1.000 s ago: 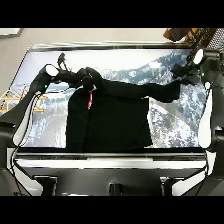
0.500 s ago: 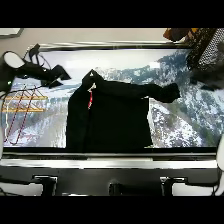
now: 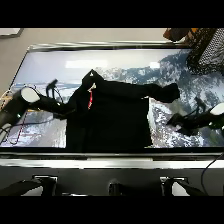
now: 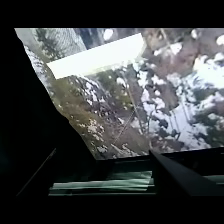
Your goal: Fold the clothes and pants, and hang the long-sleeved shirts on hangers.
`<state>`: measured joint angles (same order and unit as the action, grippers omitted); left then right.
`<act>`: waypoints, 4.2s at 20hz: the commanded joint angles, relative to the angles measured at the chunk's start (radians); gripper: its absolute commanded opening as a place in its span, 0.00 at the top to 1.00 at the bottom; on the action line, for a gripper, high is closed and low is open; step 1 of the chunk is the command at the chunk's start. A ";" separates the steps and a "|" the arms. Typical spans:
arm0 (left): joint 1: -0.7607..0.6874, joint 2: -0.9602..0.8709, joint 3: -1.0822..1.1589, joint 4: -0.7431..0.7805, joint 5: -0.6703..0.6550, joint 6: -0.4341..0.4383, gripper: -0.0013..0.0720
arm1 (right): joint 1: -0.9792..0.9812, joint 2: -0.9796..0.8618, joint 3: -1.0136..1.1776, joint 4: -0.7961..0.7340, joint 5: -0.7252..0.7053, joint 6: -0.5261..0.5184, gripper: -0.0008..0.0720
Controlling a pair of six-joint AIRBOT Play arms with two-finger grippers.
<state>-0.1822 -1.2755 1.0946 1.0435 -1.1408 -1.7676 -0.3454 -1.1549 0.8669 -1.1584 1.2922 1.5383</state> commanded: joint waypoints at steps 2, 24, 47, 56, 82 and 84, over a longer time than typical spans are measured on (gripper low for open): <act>-0.028 0.018 -0.115 -0.008 0.058 -0.038 0.14 | 0.014 0.024 -0.202 0.102 -0.114 -0.055 0.09; -0.064 0.011 -0.254 0.085 0.027 -0.026 0.15 | 0.208 -0.134 -0.293 0.415 -0.248 -0.219 0.87; 0.392 0.048 -0.403 -0.089 -0.005 0.282 0.07 | 0.206 -0.035 -0.293 0.407 -0.243 -0.180 0.90; 0.240 0.025 -0.458 -0.297 0.137 0.374 0.94 | 0.207 -0.035 -0.293 0.461 -0.213 -0.180 0.92; 0.286 0.484 0.948 0.242 0.118 -0.035 0.94 | 0.206 0.374 1.215 0.378 -0.276 0.097 0.92; 0.286 0.505 0.940 0.354 0.126 -0.095 0.94 | 0.206 0.364 1.215 0.338 -0.383 0.103 0.92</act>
<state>0.1032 -0.8307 2.0357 1.1717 -1.0187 -1.7363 -0.1394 -0.8143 2.0758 -0.7479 1.0340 1.6012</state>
